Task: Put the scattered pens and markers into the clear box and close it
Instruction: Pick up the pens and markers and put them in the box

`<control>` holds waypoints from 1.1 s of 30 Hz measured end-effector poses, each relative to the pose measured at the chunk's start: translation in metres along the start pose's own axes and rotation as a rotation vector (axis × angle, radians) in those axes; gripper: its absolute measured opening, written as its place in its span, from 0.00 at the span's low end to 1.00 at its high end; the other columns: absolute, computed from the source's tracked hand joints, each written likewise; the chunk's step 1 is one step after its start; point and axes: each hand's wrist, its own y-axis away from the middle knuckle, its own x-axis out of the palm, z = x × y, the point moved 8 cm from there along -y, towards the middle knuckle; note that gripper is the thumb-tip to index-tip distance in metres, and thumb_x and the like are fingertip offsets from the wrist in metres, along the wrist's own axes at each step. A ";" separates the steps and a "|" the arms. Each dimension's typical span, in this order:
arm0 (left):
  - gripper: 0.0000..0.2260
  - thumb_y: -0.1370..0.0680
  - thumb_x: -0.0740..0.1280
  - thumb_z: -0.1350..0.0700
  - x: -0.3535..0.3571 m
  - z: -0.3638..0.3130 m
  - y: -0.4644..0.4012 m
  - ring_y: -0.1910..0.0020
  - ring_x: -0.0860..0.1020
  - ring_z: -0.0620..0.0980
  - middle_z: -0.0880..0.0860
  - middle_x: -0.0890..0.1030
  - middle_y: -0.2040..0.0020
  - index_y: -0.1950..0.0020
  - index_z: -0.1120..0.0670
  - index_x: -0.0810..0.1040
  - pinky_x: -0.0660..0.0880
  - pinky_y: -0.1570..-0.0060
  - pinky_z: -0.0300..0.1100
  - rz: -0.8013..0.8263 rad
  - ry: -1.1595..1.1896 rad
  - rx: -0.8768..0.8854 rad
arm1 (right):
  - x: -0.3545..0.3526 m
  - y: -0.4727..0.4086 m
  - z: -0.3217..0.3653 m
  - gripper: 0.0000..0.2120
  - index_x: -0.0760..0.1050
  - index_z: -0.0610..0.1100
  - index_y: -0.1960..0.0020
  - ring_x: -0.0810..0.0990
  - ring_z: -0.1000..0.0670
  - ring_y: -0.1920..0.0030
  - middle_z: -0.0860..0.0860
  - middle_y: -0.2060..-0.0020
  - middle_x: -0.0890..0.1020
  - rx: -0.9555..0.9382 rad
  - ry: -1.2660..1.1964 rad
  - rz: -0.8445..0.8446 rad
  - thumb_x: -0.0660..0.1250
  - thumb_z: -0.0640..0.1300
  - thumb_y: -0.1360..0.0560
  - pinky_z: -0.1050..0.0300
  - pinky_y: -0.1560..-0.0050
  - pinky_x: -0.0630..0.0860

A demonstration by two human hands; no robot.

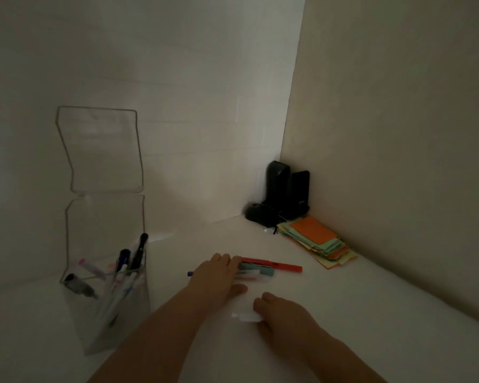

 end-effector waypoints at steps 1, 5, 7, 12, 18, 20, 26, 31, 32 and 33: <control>0.25 0.25 0.58 0.40 0.000 0.001 -0.001 0.40 0.69 0.55 0.56 0.71 0.38 0.33 0.54 0.63 0.69 0.43 0.49 -0.004 -0.018 0.004 | 0.000 -0.001 0.000 0.08 0.69 0.42 0.48 0.75 0.41 0.48 0.42 0.47 0.74 0.001 -0.005 0.002 0.55 0.43 0.24 0.53 0.56 0.66; 0.20 0.24 0.58 0.46 -0.007 -0.001 -0.004 0.41 0.68 0.57 0.58 0.70 0.38 0.37 0.57 0.67 0.68 0.45 0.49 -0.069 -0.111 0.077 | -0.013 -0.005 -0.010 0.10 0.70 0.44 0.44 0.75 0.44 0.44 0.45 0.43 0.75 0.045 -0.035 -0.067 0.57 0.43 0.25 0.54 0.51 0.69; 0.16 0.24 0.57 0.52 -0.007 -0.005 -0.003 0.42 0.68 0.57 0.57 0.71 0.38 0.39 0.58 0.70 0.68 0.47 0.49 -0.093 -0.110 0.116 | -0.033 -0.010 -0.024 0.12 0.70 0.46 0.41 0.76 0.46 0.44 0.47 0.42 0.76 0.120 -0.081 -0.215 0.58 0.44 0.25 0.55 0.47 0.71; 0.20 0.28 0.61 0.55 -0.005 -0.003 -0.003 0.41 0.68 0.58 0.58 0.70 0.35 0.38 0.61 0.70 0.68 0.45 0.50 -0.014 -0.160 0.170 | -0.055 -0.046 -0.057 0.11 0.71 0.46 0.43 0.77 0.44 0.50 0.46 0.45 0.74 0.262 -0.117 -0.346 0.60 0.43 0.25 0.50 0.51 0.75; 0.17 0.27 0.61 0.57 -0.008 -0.004 -0.011 0.42 0.68 0.59 0.61 0.71 0.39 0.40 0.62 0.70 0.68 0.46 0.50 0.019 -0.182 0.141 | -0.029 -0.086 -0.077 0.11 0.74 0.46 0.43 0.77 0.44 0.47 0.45 0.45 0.76 0.365 -0.133 -0.199 0.60 0.43 0.25 0.51 0.48 0.73; 0.15 0.25 0.58 0.57 -0.009 -0.006 -0.010 0.42 0.69 0.59 0.61 0.72 0.40 0.41 0.62 0.68 0.68 0.47 0.51 -0.003 -0.159 0.124 | -0.025 -0.089 -0.078 0.11 0.75 0.44 0.45 0.77 0.44 0.48 0.44 0.47 0.76 0.359 -0.141 -0.169 0.59 0.44 0.24 0.53 0.50 0.72; 0.21 0.25 0.60 0.55 -0.002 -0.013 0.008 0.43 0.73 0.60 0.60 0.74 0.40 0.34 0.60 0.62 0.71 0.47 0.50 0.057 0.037 0.043 | -0.010 -0.081 -0.073 0.13 0.71 0.45 0.41 0.75 0.41 0.45 0.42 0.43 0.73 0.278 -0.099 0.029 0.61 0.43 0.25 0.52 0.48 0.71; 0.16 0.25 0.60 0.56 -0.007 -0.027 0.045 0.42 0.74 0.61 0.60 0.75 0.40 0.40 0.59 0.67 0.70 0.47 0.50 0.135 0.116 0.075 | -0.011 -0.058 -0.068 0.12 0.71 0.42 0.42 0.75 0.46 0.49 0.42 0.43 0.75 0.235 -0.110 0.084 0.59 0.43 0.24 0.57 0.54 0.66; 0.14 0.25 0.60 0.56 -0.014 -0.027 0.056 0.43 0.74 0.60 0.60 0.75 0.41 0.41 0.58 0.67 0.70 0.49 0.49 0.120 0.188 0.063 | -0.013 -0.052 -0.066 0.13 0.71 0.43 0.41 0.74 0.46 0.49 0.42 0.44 0.74 0.223 -0.115 0.067 0.60 0.45 0.24 0.56 0.53 0.66; 0.11 0.25 0.60 0.56 -0.023 -0.026 0.067 0.45 0.74 0.59 0.59 0.76 0.43 0.44 0.57 0.67 0.69 0.52 0.47 0.110 0.281 0.056 | -0.013 -0.045 -0.063 0.14 0.69 0.44 0.40 0.74 0.46 0.48 0.44 0.45 0.72 0.213 -0.111 0.057 0.60 0.47 0.24 0.55 0.52 0.67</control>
